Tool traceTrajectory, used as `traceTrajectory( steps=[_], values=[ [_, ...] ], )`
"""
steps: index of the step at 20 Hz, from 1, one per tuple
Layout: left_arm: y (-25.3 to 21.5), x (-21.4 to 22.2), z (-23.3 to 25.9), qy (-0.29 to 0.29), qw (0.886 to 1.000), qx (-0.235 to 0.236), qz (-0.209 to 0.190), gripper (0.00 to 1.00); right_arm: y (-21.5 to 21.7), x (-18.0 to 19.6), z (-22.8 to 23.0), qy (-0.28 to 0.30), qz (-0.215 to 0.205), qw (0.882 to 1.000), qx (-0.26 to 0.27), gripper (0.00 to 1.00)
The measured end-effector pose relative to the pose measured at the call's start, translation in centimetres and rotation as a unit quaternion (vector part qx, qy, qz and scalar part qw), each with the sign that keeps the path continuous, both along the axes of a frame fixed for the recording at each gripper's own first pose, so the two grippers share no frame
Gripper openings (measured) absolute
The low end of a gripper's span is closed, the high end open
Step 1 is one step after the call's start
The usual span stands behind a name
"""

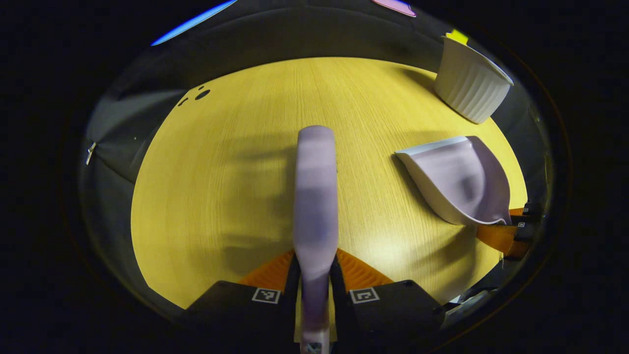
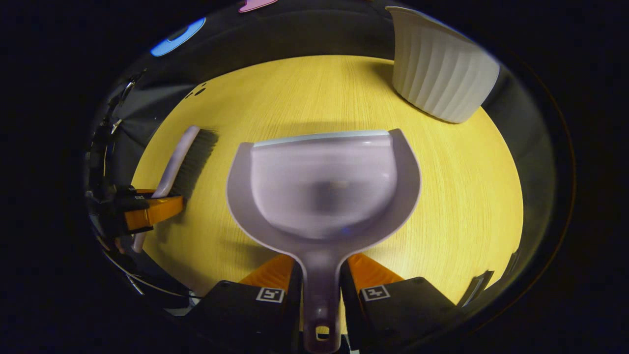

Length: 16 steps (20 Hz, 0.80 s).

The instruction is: Pick up the small broom and dustpan from the desktop, sweep the trash into the dustpan with the broom, and then empty the trash into the garbage bin.

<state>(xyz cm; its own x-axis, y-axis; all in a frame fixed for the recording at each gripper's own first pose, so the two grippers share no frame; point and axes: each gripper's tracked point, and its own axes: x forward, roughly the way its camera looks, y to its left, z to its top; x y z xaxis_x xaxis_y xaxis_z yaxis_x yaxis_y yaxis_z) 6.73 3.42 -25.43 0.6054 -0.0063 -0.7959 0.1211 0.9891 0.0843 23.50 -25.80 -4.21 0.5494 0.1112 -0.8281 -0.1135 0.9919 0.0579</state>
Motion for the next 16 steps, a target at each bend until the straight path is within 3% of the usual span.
traceTrajectory(
  steps=[2,3,6,10,11,12,16],
  values=[
    [-0.7,-0.6,0.5,-0.006,1.000,-0.020,-0.003,0.43,0.1,-0.1,0.4,-0.006,0.002,1.000,0.004,0.51],
    [-0.9,-0.8,0.9,-0.011,1.000,-0.026,-0.002,0.56,0.3,-0.2,1.0,-0.011,0.002,1.000,0.011,0.55],
    [-1.1,-1.9,3.1,-0.046,0.998,-0.046,-0.003,0.95,0.4,-0.5,3.7,-0.045,-0.004,0.999,0.024,1.00],
    [-1.8,-4.4,8.2,-0.117,0.990,-0.074,-0.009,0.96,-0.3,-1.3,9.9,-0.132,-0.001,0.991,0.007,0.99],
    [-1.7,-4.9,9.9,-0.143,0.987,-0.076,-0.008,0.92,-0.2,-1.5,11.9,-0.159,0.000,0.987,0.005,0.99],
    [-1.6,-5.4,11.5,-0.168,0.983,-0.080,-0.006,0.96,-0.1,-1.8,13.7,-0.184,0.004,0.983,0.002,0.99],
    [-1.3,-7.9,18.1,-0.271,0.958,-0.092,-0.005,0.96,1.4,-3.1,20.2,-0.286,0.012,0.958,-0.008,0.99]
  ],
)
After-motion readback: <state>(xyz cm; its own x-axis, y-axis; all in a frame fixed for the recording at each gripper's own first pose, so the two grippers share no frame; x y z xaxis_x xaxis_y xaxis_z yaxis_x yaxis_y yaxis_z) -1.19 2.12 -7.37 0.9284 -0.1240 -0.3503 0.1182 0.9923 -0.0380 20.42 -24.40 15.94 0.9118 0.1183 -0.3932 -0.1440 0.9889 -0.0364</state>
